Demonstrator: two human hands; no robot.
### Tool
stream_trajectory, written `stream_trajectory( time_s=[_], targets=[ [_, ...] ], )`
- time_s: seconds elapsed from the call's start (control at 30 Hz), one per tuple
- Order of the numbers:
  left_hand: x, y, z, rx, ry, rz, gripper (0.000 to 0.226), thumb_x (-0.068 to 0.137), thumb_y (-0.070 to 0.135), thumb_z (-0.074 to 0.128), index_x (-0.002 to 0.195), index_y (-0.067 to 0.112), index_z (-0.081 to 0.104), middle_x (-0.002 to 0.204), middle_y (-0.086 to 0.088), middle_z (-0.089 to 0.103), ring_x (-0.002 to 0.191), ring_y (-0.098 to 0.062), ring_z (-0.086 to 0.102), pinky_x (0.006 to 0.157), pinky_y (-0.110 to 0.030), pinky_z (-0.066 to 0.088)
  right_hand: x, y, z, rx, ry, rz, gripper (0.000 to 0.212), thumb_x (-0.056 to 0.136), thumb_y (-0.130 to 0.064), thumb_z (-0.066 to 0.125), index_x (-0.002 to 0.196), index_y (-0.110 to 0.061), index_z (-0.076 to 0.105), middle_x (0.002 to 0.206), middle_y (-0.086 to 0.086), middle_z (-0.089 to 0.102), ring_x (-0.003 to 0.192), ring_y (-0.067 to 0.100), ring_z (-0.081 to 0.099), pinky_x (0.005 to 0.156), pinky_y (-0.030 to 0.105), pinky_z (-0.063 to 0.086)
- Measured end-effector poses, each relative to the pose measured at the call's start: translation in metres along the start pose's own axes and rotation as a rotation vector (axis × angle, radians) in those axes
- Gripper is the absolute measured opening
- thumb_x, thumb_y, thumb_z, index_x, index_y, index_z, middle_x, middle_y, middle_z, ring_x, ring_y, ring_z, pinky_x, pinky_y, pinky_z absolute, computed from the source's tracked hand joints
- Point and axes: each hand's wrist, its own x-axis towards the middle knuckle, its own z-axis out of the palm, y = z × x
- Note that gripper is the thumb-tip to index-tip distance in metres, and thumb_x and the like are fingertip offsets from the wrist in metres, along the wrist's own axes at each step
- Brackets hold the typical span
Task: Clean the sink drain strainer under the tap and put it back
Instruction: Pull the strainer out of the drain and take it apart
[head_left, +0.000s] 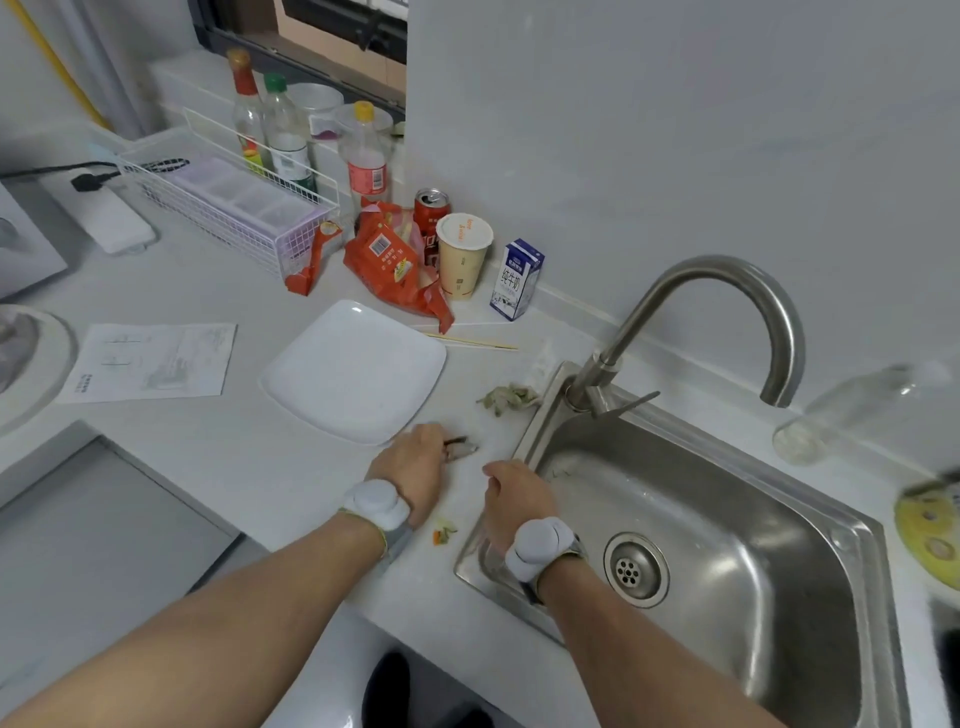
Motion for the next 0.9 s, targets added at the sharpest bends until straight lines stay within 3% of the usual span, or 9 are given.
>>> stream_trajectory(
  time_s=[0.07, 0.2, 0.27, 0.33, 0.47, 0.6, 0.77, 0.83, 0.9],
  targets=[
    [-0.004, -0.002, 0.005, 0.167, -0.111, 0.061, 0.015, 0.085, 0.007, 0.047, 0.093, 0.014, 0.036, 0.095, -0.010, 0.048, 0.080, -0.028, 0.050, 0.066, -0.036, 0.043, -0.006, 0.009, -0.002, -0.005, -0.021, 0.001, 0.037, 0.097, -0.015, 0.037, 0.128, -0.018, 0.055, 0.136, 0.004, 0.053, 0.118, 0.026, 0.054, 0.096, 0.034, 0.045],
    [0.006, 0.004, 0.004, 0.045, 0.132, 0.118, 0.016, 0.084, 0.002, 0.048, 0.081, 0.013, 0.038, 0.076, -0.010, 0.048, 0.061, -0.025, 0.045, 0.054, -0.032, 0.033, -0.016, 0.023, -0.005, 0.053, 0.043, 0.028, 0.034, 0.097, -0.017, 0.037, 0.124, -0.017, 0.059, 0.132, 0.003, 0.057, 0.113, 0.026, 0.057, 0.093, 0.033, 0.046],
    [0.007, 0.003, 0.004, 0.160, -0.068, 0.082, 0.017, 0.082, 0.003, 0.051, 0.094, 0.009, 0.042, 0.093, -0.016, 0.054, 0.073, -0.029, 0.054, 0.059, -0.034, 0.040, -0.021, 0.026, -0.006, 0.082, 0.052, 0.026, 0.034, 0.097, -0.018, 0.038, 0.123, -0.018, 0.059, 0.130, 0.003, 0.059, 0.111, 0.026, 0.058, 0.092, 0.032, 0.047],
    [0.005, 0.008, 0.004, 0.221, -0.247, 0.009, 0.037, 0.071, 0.003, 0.060, 0.098, 0.012, 0.037, 0.103, -0.013, 0.053, 0.080, -0.030, 0.056, 0.062, -0.034, 0.042, -0.024, 0.029, -0.010, 0.148, 0.080, 0.032, 0.033, 0.096, -0.021, 0.040, 0.124, -0.019, 0.059, 0.128, 0.001, 0.061, 0.111, 0.023, 0.058, 0.093, 0.031, 0.046],
    [0.002, 0.050, 0.015, -0.141, 0.049, -0.135, 0.024, 0.081, 0.030, 0.061, 0.081, 0.019, 0.039, 0.077, -0.003, 0.060, 0.074, -0.032, 0.060, 0.059, -0.033, 0.039, -0.029, 0.033, -0.021, 0.440, 0.133, 0.035, 0.027, 0.090, -0.027, 0.050, 0.114, -0.029, 0.062, 0.098, -0.010, 0.068, 0.090, 0.010, 0.061, 0.076, 0.019, 0.047],
    [-0.009, 0.078, 0.025, -0.481, -0.045, -0.164, 0.020, 0.077, 0.028, 0.066, 0.078, 0.021, 0.047, 0.069, 0.001, 0.062, 0.066, -0.021, 0.058, 0.060, -0.031, 0.045, -0.028, 0.040, -0.030, 0.699, 0.142, 0.131, 0.017, 0.085, -0.029, 0.059, 0.102, -0.032, 0.064, 0.090, -0.015, 0.068, 0.085, 0.003, 0.064, 0.068, 0.011, 0.044],
    [-0.010, 0.080, 0.023, -0.985, -0.116, -0.127, 0.022, 0.087, 0.005, 0.058, 0.099, 0.024, 0.058, 0.086, -0.006, 0.065, 0.074, -0.024, 0.066, 0.071, -0.045, 0.059, -0.019, 0.053, -0.049, 0.839, 0.204, 0.207, 0.017, 0.083, -0.012, 0.055, 0.082, -0.023, 0.068, 0.058, -0.006, 0.066, 0.054, 0.010, 0.058, 0.055, 0.027, 0.049],
    [-0.003, 0.081, 0.021, -1.026, -0.070, -0.139, 0.026, 0.090, 0.003, 0.056, 0.106, 0.023, 0.059, 0.086, -0.008, 0.063, 0.069, -0.021, 0.065, 0.066, -0.040, 0.059, -0.014, 0.054, -0.055, 0.893, 0.165, 0.215, 0.019, 0.082, -0.011, 0.053, 0.077, -0.020, 0.069, 0.047, -0.005, 0.061, 0.043, 0.009, 0.052, 0.047, 0.025, 0.044],
    [0.002, 0.083, 0.021, -0.990, -0.080, -0.123, 0.023, 0.090, -0.001, 0.057, 0.098, 0.019, 0.064, 0.078, -0.009, 0.063, 0.066, -0.020, 0.062, 0.065, -0.035, 0.057, -0.010, 0.052, -0.058, 0.944, 0.132, 0.232, 0.018, 0.081, -0.011, 0.054, 0.076, -0.015, 0.070, 0.048, -0.002, 0.060, 0.041, 0.010, 0.050, 0.043, 0.024, 0.041]
  ],
)
